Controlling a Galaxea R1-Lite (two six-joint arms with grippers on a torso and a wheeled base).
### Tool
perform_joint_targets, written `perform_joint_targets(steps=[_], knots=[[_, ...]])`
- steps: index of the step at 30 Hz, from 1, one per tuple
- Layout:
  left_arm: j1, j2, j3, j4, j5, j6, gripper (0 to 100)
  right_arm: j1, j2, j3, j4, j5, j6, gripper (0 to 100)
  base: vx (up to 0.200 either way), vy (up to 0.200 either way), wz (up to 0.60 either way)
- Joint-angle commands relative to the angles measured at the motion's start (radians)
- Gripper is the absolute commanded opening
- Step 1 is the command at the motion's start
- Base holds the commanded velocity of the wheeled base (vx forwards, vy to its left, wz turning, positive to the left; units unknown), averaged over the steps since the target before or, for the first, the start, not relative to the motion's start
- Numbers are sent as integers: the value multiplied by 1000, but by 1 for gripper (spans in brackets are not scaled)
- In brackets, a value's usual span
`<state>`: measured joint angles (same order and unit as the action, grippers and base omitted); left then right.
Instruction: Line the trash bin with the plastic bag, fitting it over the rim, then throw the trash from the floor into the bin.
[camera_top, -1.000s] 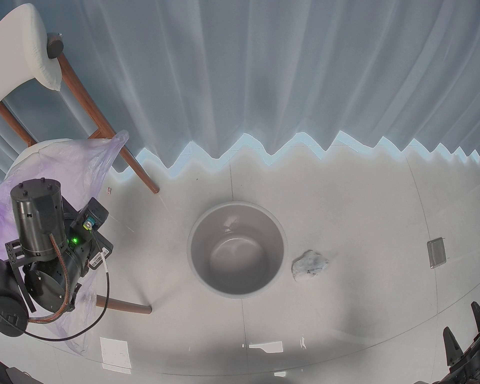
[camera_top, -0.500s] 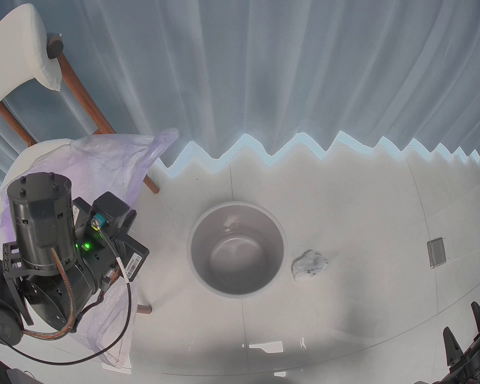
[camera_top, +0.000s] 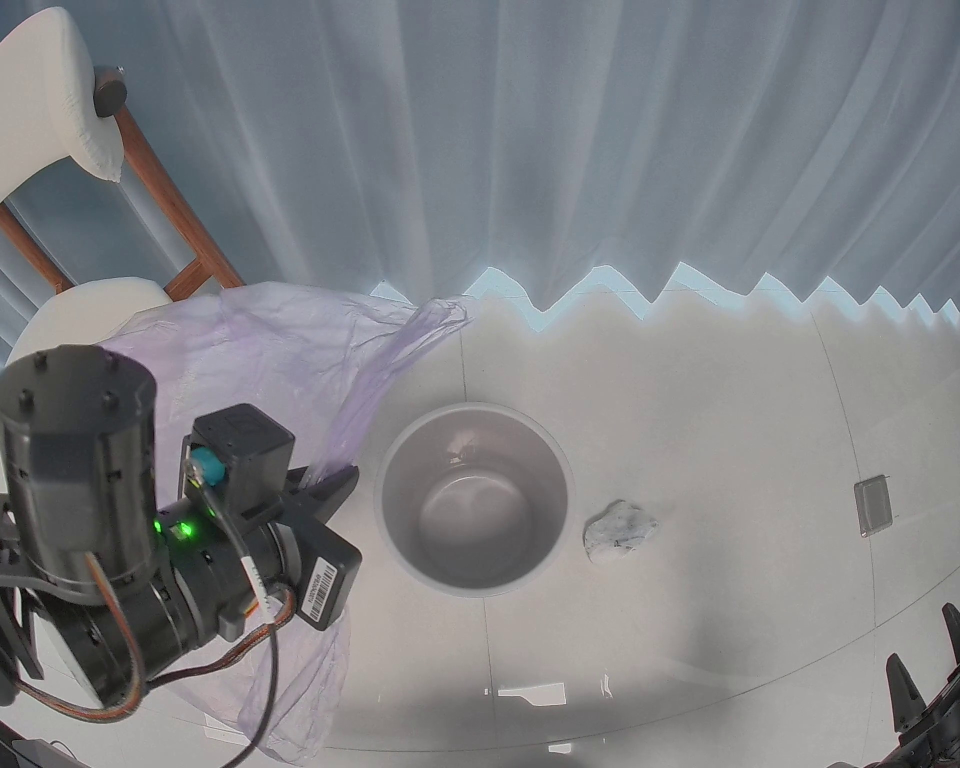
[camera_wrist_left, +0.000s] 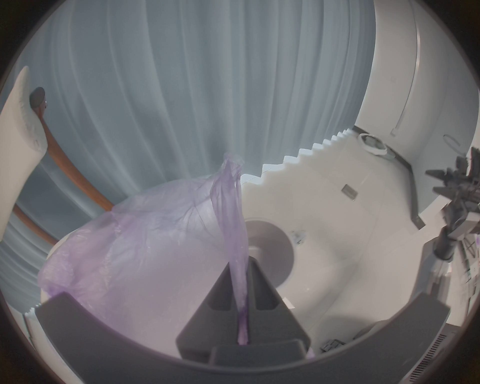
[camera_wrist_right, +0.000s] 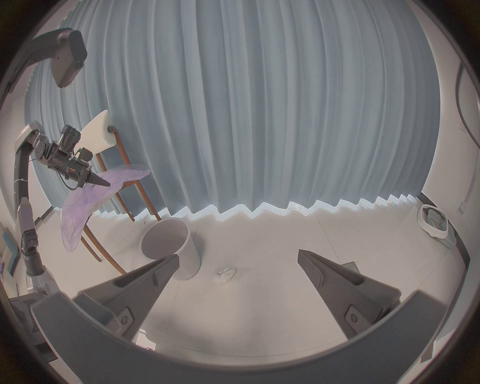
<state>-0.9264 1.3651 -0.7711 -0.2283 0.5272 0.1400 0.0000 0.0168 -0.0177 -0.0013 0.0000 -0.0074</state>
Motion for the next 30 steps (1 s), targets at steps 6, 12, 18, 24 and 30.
perform_joint_targets(steps=[6, 12, 18, 24, 30], knots=[[0, -133, -42, 87, -154, -134, 0, 0, -17, 18, 0, 0, 0, 100, 0, 0, 0], [0, -204, -28, 106, -286, -160, 0, 0, -17, 18, 0, 0, 0, 100, 0, 0, 0], [0, -221, -30, 72, -454, -207, 0, 0, -17, 16, 0, 0, 0, 100, 0, 0, 0], [-12, -216, -31, -83, -610, -286, 0, 2, -17, 18, 0, 0, 0, 100, 0, 0, 0], [-20, -218, -33, -86, -661, -381, 0, 0, -17, 16, 0, 0, 0, 100, 0, 0, 0]])
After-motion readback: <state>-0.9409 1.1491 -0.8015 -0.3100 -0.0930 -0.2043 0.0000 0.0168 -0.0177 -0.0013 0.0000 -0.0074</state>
